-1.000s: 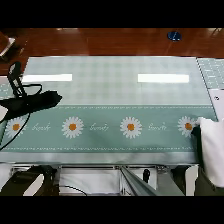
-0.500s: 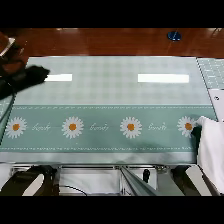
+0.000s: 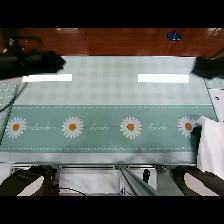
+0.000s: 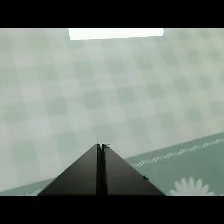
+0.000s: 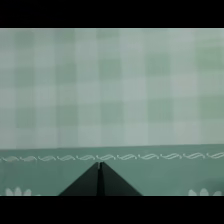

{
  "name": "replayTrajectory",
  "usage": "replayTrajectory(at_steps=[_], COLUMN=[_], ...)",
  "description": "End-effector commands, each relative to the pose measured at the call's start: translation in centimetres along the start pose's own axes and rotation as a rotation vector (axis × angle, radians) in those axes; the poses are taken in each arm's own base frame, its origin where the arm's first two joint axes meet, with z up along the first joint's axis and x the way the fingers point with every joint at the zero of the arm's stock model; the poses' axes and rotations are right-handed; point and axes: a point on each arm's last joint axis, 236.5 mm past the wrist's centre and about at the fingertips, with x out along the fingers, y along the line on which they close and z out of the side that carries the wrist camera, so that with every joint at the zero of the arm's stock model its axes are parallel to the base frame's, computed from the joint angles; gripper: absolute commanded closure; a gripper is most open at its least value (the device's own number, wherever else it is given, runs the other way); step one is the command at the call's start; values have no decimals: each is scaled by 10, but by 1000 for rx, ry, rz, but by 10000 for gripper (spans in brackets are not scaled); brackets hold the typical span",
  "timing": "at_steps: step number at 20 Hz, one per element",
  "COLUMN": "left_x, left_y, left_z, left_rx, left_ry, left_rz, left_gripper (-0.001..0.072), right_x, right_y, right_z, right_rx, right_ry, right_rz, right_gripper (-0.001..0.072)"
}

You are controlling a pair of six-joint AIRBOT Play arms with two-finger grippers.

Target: Fold the shirts.

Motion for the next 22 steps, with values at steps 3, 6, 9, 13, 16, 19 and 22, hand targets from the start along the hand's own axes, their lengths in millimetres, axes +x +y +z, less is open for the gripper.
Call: replayTrajectory(at_steps=[3, 6, 9, 13, 16, 19, 22], left_x=[58, 52, 52, 52, 52, 52, 52], left_y=[55, 56, 56, 56, 56, 56, 56], left_z=[-71, -92, -94, -94, -94, -94, -94], left_rx=[-35, -55, -56, -56, -56, -56, -56], left_ry=[256, 349, 359, 359, 359, 359, 359], left_rz=[156, 156, 157, 157, 157, 157, 157], left_gripper=[691, 691, 691, 691, 691, 691, 691], right_x=[86, 82, 82, 83, 83, 83, 83], right_y=[16, 15, 16, 16, 16, 16, 16], right_z=[-66, -64, -63, -63, -63, -63, -63], right_rx=[-169, -172, -172, -172, -172, -172, -172], right_ry=[212, 200, 198, 197, 197, 197, 197], right_rz=[-152, -155, -155, -154, -154, -154, -154], right_gripper=[688, 688, 688, 688, 688, 688, 688])
